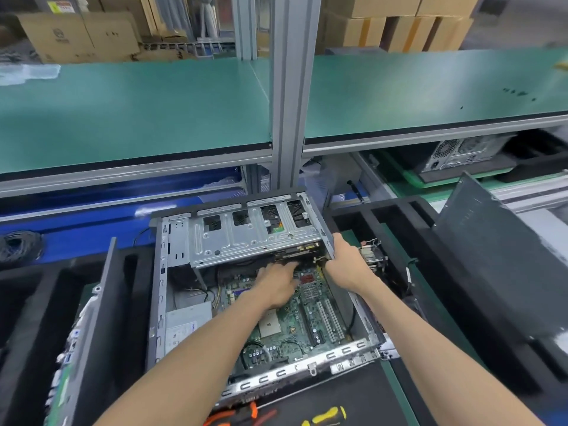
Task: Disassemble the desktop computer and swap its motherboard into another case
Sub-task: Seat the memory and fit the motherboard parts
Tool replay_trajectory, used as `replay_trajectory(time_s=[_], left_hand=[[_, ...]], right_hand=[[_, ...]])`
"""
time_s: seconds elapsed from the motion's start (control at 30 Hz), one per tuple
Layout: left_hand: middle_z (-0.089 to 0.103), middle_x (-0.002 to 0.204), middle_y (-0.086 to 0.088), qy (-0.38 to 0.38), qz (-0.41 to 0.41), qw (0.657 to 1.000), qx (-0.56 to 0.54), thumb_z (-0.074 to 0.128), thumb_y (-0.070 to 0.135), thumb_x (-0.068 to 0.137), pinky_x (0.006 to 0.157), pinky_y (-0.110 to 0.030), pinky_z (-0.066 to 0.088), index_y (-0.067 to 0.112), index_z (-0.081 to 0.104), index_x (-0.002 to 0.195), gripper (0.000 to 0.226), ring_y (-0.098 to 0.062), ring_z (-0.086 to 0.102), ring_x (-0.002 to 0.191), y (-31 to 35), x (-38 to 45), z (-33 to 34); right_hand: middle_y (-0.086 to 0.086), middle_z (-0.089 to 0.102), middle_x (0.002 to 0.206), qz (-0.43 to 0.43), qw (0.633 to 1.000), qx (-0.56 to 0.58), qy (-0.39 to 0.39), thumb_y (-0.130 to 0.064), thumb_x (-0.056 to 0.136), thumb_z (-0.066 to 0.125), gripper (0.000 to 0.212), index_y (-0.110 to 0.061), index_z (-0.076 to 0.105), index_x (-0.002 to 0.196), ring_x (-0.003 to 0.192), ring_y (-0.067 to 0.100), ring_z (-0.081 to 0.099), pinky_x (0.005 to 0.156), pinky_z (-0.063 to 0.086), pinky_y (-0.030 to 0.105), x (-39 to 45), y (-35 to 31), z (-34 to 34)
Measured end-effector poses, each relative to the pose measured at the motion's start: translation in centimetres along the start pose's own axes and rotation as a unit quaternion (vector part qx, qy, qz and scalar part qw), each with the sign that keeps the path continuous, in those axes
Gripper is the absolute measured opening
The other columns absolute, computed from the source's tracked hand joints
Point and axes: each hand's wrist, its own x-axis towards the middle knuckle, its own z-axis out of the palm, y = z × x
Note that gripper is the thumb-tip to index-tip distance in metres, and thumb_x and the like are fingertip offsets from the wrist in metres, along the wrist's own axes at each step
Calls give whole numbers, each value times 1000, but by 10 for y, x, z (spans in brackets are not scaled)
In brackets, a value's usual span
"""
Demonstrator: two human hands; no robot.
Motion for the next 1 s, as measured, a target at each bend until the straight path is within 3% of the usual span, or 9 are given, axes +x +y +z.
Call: replay_trajectory(time_s=[0.07, 0.13, 0.2, 0.3, 0.37, 0.5, 0.63, 0.8, 1.0], left_hand=[[57, 139, -17, 26, 0, 998, -56, 43, 30, 106, 100, -38, 46, 22, 34, 154, 49, -35, 57, 122, 5, 7, 6], [63, 129, -18, 43, 9, 994, -96, 40, 25, 106, 81, -33, 51, 19, 37, 153, 47, -30, 66, 98, 11, 13, 12], [68, 112, -17, 49, 8, 991, -124, 40, 23, 106, 65, -32, 48, 16, 44, 146, 41, -23, 61, 74, 16, 18, 16], [66, 98, -10, 50, -16, 992, -118, 38, 30, 107, 71, -38, 47, 17, 52, 104, 20, -29, 61, 83, 21, 29, 21], [63, 96, -9, 30, -39, 993, -110, 35, 38, 107, 73, -37, 43, 19, 46, 90, 28, -30, 58, 87, 24, 37, 20], [67, 107, -14, 13, -70, 993, -99, 34, 42, 106, 78, -35, 47, 19, 46, 93, 30, -32, 61, 95, 26, 55, 21], [68, 103, -13, 41, -70, 994, -68, 33, 36, 106, 69, -31, 38, 20, 54, 114, 27, -29, 55, 83, 24, 62, 30], [55, 83, -8, 30, -126, 990, -58, 40, 19, 100, 65, -28, 33, 16, 48, 72, 29, -23, 49, 77, 28, 64, 31], [55, 76, -7, 65, -140, 984, -92, 42, 15, 98, 65, -26, 36, 16, 41, 64, 34, -24, 51, 72, 31, 65, 34]], right_hand=[[14, 54, 101, 0, 1000, 0, 5, -1, 84, 43, 33, -8, 40, 117, 91, 32, 51, 68, 42, 37, 0, 1, 1], [12, 55, 98, 1, 1000, 3, 10, 0, 84, 41, 33, -9, 40, 115, 86, 30, 53, 69, 46, 40, 0, 1, 1], [12, 55, 98, 1, 1000, 5, 10, 0, 83, 41, 32, -10, 41, 113, 87, 31, 55, 73, 50, 43, 0, 1, 1], [13, 56, 102, 2, 1000, 8, 10, 0, 84, 41, 35, -10, 40, 118, 91, 32, 55, 75, 50, 42, 0, 1, 1], [14, 56, 103, 2, 1000, 11, 10, -1, 85, 42, 37, -10, 39, 120, 90, 31, 56, 74, 50, 42, 1, 2, 2], [18, 56, 102, 0, 1000, 17, 8, -2, 85, 44, 37, -11, 39, 120, 85, 33, 57, 71, 50, 42, 3, 4, 3], [14, 53, 100, -5, 1000, 4, 7, -5, 86, 46, 48, -11, 33, 132, 80, 24, 53, 62, 43, 36, 7, 7, 5], [8, 50, 88, -13, 1000, -1, 8, -6, 86, 48, 48, -11, 33, 131, 71, 19, 48, 53, 35, 33, 9, 9, 6], [5, 47, 84, -13, 1000, -9, 7, -5, 86, 49, 51, -11, 31, 133, 64, 17, 47, 49, 31, 30, 9, 8, 6]])
